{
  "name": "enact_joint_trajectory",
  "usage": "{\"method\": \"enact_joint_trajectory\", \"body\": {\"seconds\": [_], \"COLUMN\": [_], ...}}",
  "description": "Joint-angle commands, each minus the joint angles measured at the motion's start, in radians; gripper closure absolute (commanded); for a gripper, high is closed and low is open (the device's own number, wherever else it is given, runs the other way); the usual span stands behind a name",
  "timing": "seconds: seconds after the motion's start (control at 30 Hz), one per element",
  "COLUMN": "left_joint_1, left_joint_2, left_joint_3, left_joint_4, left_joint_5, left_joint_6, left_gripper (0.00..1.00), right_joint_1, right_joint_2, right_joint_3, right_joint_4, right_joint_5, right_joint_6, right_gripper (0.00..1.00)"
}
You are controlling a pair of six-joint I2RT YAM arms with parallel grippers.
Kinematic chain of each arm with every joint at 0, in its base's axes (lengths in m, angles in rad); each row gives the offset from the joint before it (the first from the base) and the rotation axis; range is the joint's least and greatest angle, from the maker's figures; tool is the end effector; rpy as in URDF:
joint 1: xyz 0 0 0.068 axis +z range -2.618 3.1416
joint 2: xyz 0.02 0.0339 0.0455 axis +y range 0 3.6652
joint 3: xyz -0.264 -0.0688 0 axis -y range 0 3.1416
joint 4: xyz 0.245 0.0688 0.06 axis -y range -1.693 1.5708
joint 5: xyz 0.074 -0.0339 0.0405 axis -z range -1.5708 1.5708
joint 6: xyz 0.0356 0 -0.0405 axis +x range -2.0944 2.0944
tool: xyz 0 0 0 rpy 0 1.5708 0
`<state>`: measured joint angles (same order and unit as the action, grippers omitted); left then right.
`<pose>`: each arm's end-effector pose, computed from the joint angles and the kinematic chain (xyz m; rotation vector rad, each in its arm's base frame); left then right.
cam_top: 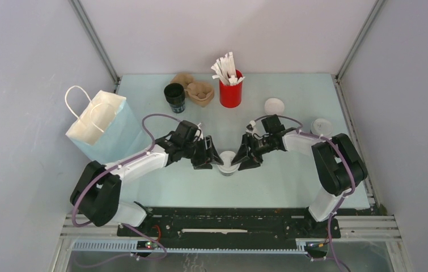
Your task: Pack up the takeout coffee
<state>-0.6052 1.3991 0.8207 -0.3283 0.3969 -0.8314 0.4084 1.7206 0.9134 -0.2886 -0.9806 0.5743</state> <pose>0.2214 -0.1699 0.2058 -0.1192 2.7154 -1.0258 0.2774 0.1523 0.1556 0.1211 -2.6578 -1.5432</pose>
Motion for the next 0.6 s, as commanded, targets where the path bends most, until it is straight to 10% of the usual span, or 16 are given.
{"method": "enact_joint_trajectory", "body": {"seconds": [0.0, 0.57], "left_joint_1": [0.003, 0.003], "left_joint_2": [0.016, 0.078], "left_joint_3": [-0.084, -0.131], "left_joint_4": [0.046, 0.054], "left_joint_5": [-0.046, -0.102], "left_joint_6": [0.017, 0.052], "left_gripper": [0.39, 0.41], "right_joint_1": [0.003, 0.009], "right_joint_2": [0.041, -0.004], "right_joint_3": [-0.065, -0.118], "right_joint_4": [0.099, 0.212], "right_joint_5": [0.034, 0.009], "right_joint_6": [0.014, 0.072], "right_gripper": [0.4, 0.2]}}
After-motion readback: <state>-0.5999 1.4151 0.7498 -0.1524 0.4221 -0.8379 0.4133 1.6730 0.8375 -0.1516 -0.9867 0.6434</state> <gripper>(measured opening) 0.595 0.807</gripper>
